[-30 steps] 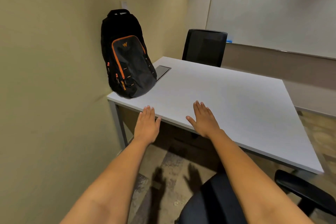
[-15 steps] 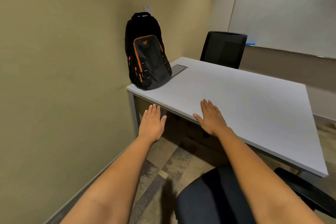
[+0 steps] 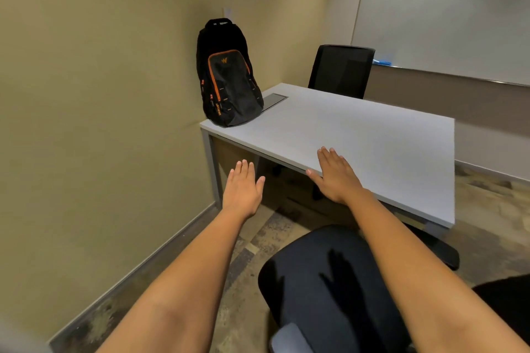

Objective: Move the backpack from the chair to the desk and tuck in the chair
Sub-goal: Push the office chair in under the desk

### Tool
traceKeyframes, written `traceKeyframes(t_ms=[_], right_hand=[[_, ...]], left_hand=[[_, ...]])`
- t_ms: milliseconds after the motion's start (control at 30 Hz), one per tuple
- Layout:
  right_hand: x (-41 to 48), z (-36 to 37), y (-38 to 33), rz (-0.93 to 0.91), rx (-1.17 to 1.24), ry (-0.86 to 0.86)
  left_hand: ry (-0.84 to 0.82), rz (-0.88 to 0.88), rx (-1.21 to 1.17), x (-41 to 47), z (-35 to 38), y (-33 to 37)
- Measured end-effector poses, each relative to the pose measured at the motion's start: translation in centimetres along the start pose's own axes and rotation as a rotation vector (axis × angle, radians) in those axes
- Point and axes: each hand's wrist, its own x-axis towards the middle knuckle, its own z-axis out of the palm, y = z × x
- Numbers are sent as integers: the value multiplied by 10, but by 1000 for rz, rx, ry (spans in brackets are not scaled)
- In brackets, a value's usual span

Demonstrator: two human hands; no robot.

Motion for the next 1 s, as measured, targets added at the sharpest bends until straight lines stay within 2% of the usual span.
traceKeyframes(t_ms=[333, 700, 1000], right_hand=[[-67, -25, 63, 4, -45, -38], [-139, -64, 171, -217, -159, -123], [-205, -95, 236, -329, -90, -191]], left_hand=[[1, -9, -42, -49, 1, 88], [93, -237, -60, -134, 32, 234], [66, -351, -59, -189, 25, 329]])
